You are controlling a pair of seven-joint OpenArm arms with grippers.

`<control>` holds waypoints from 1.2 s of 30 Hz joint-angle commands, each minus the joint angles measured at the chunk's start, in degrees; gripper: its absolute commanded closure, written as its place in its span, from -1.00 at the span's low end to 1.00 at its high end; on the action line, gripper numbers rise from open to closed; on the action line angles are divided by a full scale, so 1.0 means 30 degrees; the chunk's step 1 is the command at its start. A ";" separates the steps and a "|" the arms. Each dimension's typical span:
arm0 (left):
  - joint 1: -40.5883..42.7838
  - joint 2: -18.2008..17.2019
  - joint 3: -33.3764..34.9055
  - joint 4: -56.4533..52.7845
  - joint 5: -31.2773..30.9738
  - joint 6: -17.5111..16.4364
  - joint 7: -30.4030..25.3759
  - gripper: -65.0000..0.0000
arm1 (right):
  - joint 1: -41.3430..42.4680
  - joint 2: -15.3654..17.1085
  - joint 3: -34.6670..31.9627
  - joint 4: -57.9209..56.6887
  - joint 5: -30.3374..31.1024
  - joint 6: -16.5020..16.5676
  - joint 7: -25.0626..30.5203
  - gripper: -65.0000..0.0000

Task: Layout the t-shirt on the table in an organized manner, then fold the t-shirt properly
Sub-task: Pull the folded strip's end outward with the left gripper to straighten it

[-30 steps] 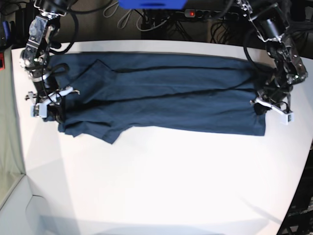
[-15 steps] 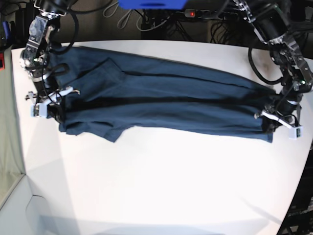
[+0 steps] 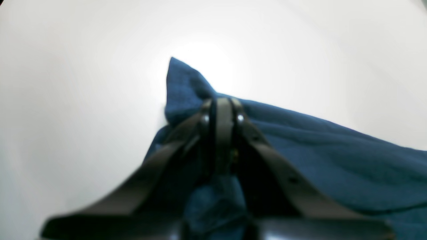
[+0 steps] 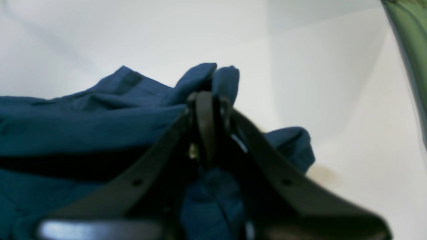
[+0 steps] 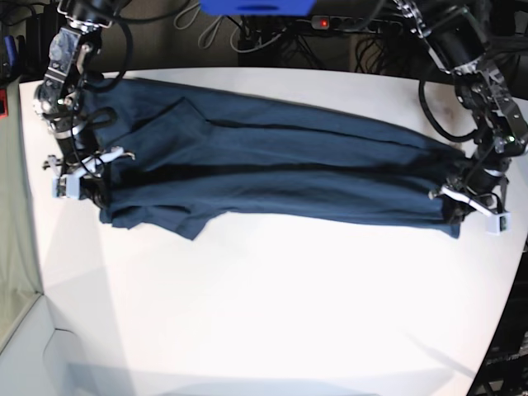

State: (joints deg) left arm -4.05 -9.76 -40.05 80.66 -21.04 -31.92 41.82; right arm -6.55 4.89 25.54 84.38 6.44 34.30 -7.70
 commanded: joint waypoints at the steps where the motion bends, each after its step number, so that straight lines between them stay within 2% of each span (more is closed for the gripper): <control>1: -0.0304 -0.0366 -0.0026 -0.0177 -0.0240 -0.0041 -0.0417 0.96 | 0.0263 0.0174 0.0029 0.0284 0.0301 0.0155 0.0561 1.00; 3: -0.0539 -0.0395 -0.0026 -0.0910 -0.0240 -0.0041 -0.0417 0.86 | 0.0263 0.0174 0.0029 0.0284 0.0301 0.0155 0.0561 1.00; 7: -0.0802 -0.0425 -0.0144 -0.2492 -0.0240 0.0077 -0.0417 0.48 | 0.0263 0.0174 0.0029 0.0284 0.0301 0.0155 0.0561 1.00; 9: -0.0832 -0.0571 -0.0056 -0.2814 -0.0270 0.0077 -0.0447 0.36 | 0.0204 0.0203 0.0029 0.0284 0.0301 0.0155 0.0561 1.00; 18: -0.0832 -0.0630 -0.0056 -0.2902 -0.0270 0.0106 -0.0447 0.36 | 0.0204 0.0232 0.0029 0.0284 0.0301 0.0155 0.0561 1.00; 21: -0.0832 -0.0630 -0.0056 -0.2932 -0.0270 0.0106 -0.0447 0.41 | 0.0175 0.0203 0.0029 0.0284 0.0301 0.0155 0.0561 1.00; 27: -0.0832 -0.0630 -0.0026 -0.2932 -0.0270 -0.0011 -0.0447 0.97 | 0.0175 0.0203 0.0029 0.0284 0.0301 0.0155 0.0561 1.00; 36: -0.0802 -0.0630 -0.0144 -0.2492 -0.0475 -0.0041 -0.0417 0.99 | 0.0175 0.0232 0.0029 0.0284 0.0301 0.0155 0.0561 1.00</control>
State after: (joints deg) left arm -5.56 -10.61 -40.21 71.66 -21.06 -31.55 41.87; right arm -6.57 4.89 25.50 84.38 6.44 34.30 -7.70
